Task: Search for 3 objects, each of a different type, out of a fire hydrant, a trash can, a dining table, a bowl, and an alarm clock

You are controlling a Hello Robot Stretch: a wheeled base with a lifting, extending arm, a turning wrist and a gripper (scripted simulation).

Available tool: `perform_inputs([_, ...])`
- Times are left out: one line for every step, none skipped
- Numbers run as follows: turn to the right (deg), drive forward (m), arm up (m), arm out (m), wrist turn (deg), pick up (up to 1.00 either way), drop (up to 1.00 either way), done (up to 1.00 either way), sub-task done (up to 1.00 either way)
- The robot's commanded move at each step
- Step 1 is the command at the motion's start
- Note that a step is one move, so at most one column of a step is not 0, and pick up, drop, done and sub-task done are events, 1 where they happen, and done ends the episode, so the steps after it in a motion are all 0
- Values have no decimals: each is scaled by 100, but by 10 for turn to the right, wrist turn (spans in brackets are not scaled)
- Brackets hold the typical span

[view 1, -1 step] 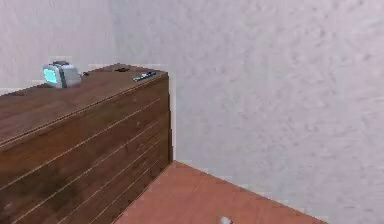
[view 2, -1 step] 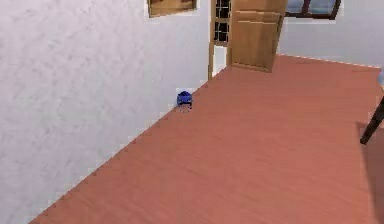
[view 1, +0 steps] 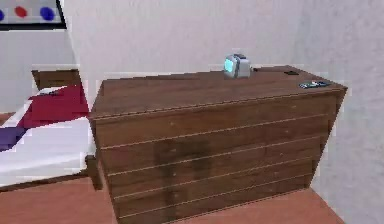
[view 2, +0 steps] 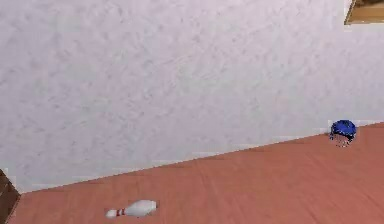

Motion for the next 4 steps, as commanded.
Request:
perform_inputs([-450,0,0,0,0,0,0,0,0])
perform_inputs([-450,0,0,0,0,0,0,0,0])
perform_inputs([-150,0,0,0,0,0,0,0,0])
perform_inputs([0,45,0,0,0,0,0,0,0])
